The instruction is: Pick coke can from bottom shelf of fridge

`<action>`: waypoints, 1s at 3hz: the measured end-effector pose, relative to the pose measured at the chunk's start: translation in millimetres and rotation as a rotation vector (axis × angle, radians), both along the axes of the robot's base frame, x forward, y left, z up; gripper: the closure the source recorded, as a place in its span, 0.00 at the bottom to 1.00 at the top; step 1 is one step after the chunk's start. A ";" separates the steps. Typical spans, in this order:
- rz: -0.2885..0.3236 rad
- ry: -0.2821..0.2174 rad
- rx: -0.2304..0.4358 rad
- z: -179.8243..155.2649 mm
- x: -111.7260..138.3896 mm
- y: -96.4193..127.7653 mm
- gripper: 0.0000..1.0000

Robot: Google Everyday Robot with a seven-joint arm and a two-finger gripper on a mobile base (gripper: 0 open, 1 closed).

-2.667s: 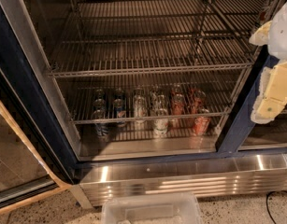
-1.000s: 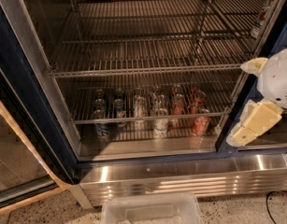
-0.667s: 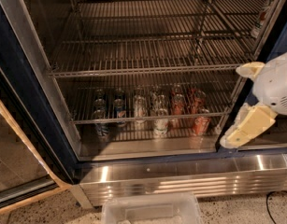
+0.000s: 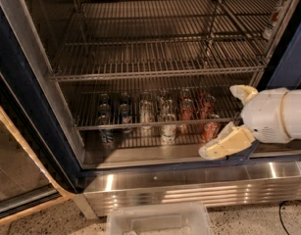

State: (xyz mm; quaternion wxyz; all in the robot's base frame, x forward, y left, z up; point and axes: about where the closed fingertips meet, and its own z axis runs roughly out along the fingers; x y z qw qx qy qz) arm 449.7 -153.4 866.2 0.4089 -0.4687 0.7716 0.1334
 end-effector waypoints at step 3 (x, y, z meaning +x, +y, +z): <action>-0.077 -0.020 0.177 -33.5 14.2 22.0 0.00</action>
Offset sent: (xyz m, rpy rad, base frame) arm 0.0151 0.0095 -0.0178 0.1067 0.0001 -0.0423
